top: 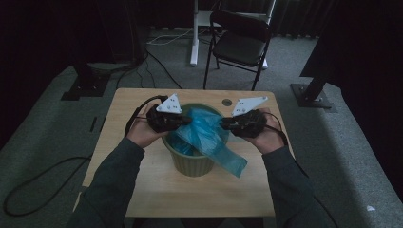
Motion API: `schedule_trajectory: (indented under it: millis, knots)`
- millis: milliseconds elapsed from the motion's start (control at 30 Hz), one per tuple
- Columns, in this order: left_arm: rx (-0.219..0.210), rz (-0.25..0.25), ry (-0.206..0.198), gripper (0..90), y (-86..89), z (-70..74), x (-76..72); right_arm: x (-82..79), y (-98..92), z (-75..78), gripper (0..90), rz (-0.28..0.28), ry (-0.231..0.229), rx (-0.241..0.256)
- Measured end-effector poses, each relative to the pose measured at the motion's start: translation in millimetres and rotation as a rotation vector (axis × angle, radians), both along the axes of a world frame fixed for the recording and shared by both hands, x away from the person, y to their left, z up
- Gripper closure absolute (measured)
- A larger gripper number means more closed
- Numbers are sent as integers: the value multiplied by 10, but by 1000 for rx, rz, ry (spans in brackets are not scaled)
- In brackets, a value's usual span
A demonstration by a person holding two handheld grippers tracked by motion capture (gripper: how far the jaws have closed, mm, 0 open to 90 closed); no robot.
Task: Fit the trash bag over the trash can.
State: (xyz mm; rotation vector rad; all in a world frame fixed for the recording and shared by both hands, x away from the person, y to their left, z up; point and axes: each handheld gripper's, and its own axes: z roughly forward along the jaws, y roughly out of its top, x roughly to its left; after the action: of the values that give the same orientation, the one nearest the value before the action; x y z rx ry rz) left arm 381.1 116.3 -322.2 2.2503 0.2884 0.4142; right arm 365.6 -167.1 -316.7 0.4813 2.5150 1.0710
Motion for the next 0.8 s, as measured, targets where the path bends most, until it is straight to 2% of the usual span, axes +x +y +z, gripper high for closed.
schedule_trajectory:
  millis: [167, 233, 267, 500, 800]
  knots:
    - [-3, 4, -3, 888, 5, 0, 0, 47, 4, -63, 756, -18, 21, -21]
    - [-5, 7, -5, 888, 14, 3, 3, 55, 24, -91, 839, -13, 32, -34]
    - [-5, 9, -3, 888, 21, 1, 5, 51, 40, -106, 897, -15, 19, -51]
    - [-14, 35, -2, 889, 117, 7, 35, 23, -15, -115, 899, -25, 10, -59]
    - [-18, 76, 2, 888, 253, 3, 74, -19, -171, -138, 899, -37, 20, -59]
